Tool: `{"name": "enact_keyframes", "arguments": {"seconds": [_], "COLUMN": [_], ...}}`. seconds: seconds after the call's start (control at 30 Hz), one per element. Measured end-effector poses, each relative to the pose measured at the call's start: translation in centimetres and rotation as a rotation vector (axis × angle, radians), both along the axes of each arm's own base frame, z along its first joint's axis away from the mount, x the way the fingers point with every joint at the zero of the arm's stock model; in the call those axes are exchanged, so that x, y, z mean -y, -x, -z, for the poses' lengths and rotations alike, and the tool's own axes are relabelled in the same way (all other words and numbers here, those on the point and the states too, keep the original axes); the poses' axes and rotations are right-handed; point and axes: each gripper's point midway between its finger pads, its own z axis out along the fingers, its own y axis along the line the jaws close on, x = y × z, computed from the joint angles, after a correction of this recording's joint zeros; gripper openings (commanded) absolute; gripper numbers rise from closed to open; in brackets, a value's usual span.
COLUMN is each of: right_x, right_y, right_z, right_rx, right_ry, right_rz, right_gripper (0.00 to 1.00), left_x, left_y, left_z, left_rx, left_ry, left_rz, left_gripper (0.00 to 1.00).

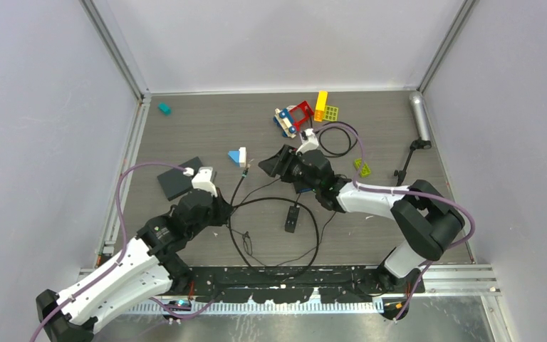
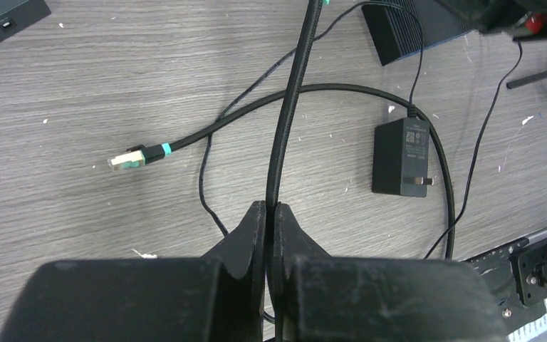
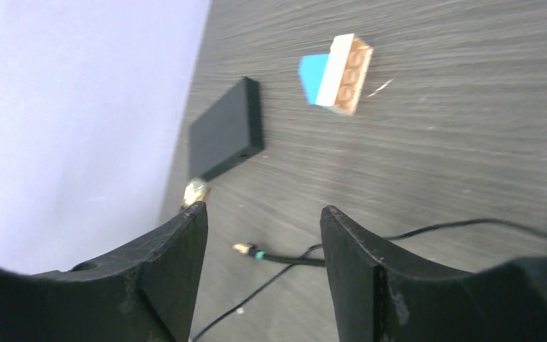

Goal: Insert the plug into the switch port
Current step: Pick up the connector from the center of the board.

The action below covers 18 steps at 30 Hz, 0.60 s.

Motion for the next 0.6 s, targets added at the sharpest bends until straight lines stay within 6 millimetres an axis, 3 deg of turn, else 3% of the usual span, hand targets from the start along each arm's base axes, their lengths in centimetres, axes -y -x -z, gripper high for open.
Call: {"name": "enact_keyframes", "arguments": {"seconds": [0.17,0.43,0.6], "right_x": [-2.0,-6.2,-7.8], "right_y": [2.0,4.1,4.7], "right_z": [-2.0,-4.9,-3.9], "right_rx": [-0.081,-0.138,-0.192], "right_ry": [-0.182,-0.286,-0.232], "right_rz": [0.000,-0.054,-0.066], "right_gripper": [0.72,0.72,0.70], "left_x": [0.0,0.2,0.2], "left_y": [-0.3,-0.7,-0.9], "left_z": [0.1,1.3,1.5], "left_rx": [-0.001,-0.034,-0.035], "left_ry": [0.003,-0.038,-0.047], "left_rz": [-0.021,-0.026,-0.034], "left_gripper": [0.00,0.00,0.00]}}
